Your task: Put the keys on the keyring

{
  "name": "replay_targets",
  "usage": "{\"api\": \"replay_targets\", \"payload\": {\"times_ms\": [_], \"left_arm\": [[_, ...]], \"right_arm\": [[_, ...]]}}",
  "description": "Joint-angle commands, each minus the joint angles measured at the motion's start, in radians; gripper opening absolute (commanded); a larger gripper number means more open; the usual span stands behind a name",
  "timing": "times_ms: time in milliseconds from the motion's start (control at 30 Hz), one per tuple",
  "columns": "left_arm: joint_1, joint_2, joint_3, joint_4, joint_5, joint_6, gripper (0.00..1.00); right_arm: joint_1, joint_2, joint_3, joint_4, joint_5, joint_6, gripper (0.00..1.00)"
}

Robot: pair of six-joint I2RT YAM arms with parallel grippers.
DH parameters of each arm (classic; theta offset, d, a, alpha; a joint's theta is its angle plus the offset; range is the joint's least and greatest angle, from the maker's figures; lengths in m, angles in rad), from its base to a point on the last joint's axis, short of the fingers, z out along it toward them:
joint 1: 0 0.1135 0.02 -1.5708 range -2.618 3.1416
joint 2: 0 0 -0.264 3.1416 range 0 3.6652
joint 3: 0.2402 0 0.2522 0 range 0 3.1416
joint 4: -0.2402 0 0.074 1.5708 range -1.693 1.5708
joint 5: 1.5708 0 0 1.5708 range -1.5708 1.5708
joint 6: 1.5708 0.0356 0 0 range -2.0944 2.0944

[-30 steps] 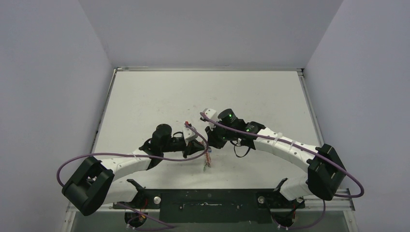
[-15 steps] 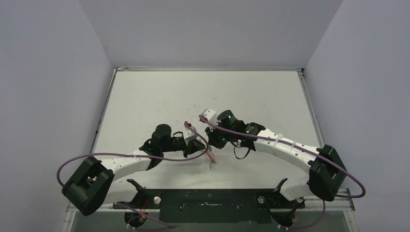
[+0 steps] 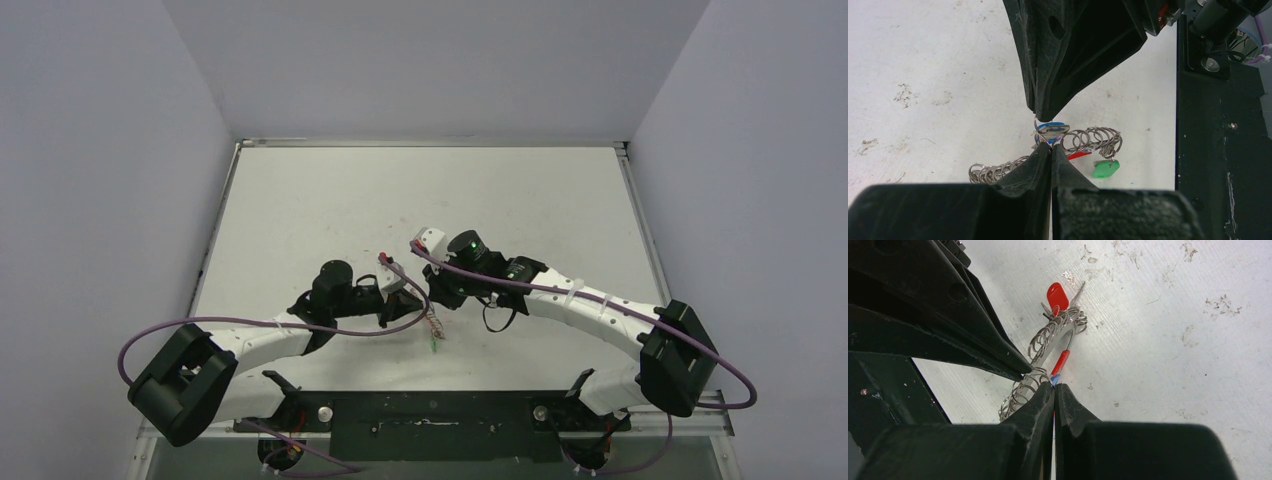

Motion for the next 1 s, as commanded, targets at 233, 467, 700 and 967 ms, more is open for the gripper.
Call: {"api": "replay_targets", "payload": {"times_ms": [233,467,700,967], "left_arm": [[-0.003,-0.020,-0.005,0.088,-0.031,-0.027,0.00],[-0.002,-0.026,-0.008,0.090,-0.059,-0.067,0.00],[-0.001,-0.033,-0.014,0.100,-0.060,-0.067,0.00],[-0.001,-0.034,-0.016,0.094,-0.057,-0.064,0.00]], "right_arm": [[0.016,-0.012,-0.014,0.060,-0.007,-0.010,0.00],[0.022,-0.001,-0.014,0.067,0.002,-0.013,0.00],[0.022,0.020,0.001,0.068,0.021,0.007,0.00],[0.022,-0.010,0.011,0.085,-0.004,0.013,0.00]]}}
